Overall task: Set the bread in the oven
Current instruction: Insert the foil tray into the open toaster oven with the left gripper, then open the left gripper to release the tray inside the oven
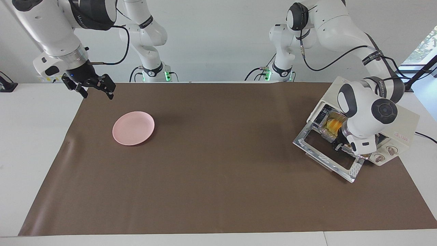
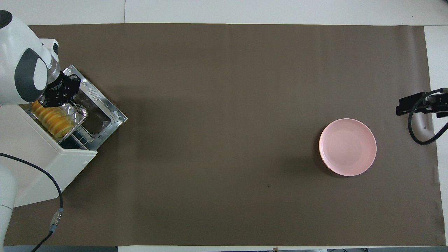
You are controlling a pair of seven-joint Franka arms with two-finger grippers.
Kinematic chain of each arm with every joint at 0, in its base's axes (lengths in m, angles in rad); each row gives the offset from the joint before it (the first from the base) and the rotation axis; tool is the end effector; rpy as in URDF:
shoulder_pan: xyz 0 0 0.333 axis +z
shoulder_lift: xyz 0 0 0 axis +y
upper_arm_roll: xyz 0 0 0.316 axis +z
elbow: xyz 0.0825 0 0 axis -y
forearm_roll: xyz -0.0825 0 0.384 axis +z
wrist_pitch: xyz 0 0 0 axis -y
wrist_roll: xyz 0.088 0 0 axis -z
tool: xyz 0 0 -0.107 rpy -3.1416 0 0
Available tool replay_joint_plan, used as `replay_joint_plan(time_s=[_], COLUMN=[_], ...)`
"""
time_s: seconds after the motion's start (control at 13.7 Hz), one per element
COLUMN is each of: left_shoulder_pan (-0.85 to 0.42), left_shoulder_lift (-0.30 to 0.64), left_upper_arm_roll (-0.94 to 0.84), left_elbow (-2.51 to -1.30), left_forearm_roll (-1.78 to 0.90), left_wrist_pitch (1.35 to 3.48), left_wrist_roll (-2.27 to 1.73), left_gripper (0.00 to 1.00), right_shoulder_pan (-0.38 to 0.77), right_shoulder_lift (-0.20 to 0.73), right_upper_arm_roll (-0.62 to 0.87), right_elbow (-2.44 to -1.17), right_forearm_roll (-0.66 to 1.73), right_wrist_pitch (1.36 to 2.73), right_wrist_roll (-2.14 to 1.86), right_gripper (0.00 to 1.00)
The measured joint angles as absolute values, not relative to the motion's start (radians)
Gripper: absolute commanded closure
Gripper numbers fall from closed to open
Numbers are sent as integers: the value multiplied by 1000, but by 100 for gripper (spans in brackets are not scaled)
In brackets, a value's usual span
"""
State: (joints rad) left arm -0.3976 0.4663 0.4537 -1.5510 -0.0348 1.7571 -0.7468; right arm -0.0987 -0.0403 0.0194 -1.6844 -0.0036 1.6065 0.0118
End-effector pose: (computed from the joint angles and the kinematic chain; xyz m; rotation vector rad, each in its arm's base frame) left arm 0.6537 -0.0052 0.3862 -2.6785 -1.1198 0.2097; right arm 0.5409 -0.0432 0.5960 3.1347 -0.1426 -0.0592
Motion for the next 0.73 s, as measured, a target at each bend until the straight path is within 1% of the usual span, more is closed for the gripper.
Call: replay_joint_plan(time_s=[0.37, 0.73], left_shoulder_pan=[-399, -400], left_shoulder_lift=[441, 425], left_upper_arm_roll=[454, 455], left_elbow=[-1605, -1624], left_forearm_roll=[-22, 12], left_wrist_pitch=[1767, 1767], left_wrist_roll=[-747, -747], left_gripper=[100, 100], right_shoulder_pan=[-99, -99], right_shoulder_lift=[-40, -40], right_upper_arm_roll=[19, 19], right_elbow=[-1684, -1684], right_forearm_roll=[-4, -4], right_wrist_pitch=[1607, 1607], right_wrist_roll=[12, 12], right_gripper=[0, 0])
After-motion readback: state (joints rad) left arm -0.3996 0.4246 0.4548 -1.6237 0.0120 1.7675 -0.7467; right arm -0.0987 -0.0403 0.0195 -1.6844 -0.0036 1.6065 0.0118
